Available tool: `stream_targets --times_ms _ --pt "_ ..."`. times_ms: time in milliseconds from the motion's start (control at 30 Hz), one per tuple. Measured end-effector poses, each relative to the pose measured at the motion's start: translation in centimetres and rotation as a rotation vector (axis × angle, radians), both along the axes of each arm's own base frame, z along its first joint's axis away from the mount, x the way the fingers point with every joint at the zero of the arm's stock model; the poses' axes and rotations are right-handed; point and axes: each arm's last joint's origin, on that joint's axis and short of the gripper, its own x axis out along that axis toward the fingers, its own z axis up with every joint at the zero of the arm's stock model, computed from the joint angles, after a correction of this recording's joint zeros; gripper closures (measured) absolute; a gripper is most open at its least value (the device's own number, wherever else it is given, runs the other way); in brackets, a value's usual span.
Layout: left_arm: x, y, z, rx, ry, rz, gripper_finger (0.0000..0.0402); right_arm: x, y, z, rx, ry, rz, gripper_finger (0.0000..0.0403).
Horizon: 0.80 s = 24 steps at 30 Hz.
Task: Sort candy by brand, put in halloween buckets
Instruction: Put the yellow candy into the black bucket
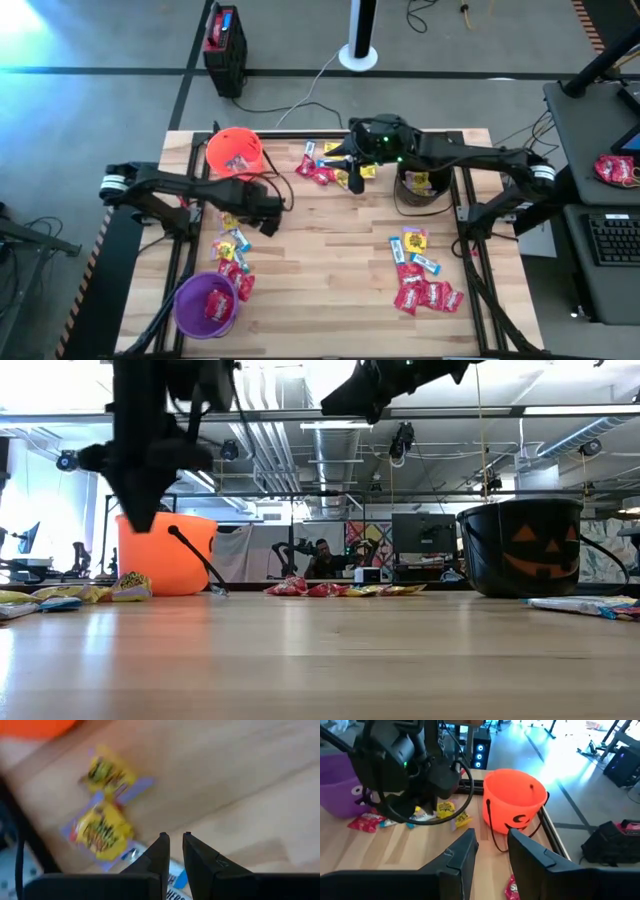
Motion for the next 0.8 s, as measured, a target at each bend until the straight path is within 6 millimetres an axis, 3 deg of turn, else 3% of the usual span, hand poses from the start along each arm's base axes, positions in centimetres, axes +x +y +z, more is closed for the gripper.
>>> stream_targets --times_ms 367,800 --pt "-1.7 0.1 -3.8 0.047 0.165 0.193 0.035 0.3 -0.1 -0.2 -0.016 0.004 0.006 0.0299" --pt "-2.7 0.2 -5.3 0.09 0.199 0.239 0.0255 0.3 -0.1 -0.2 -0.014 0.001 0.005 0.03"
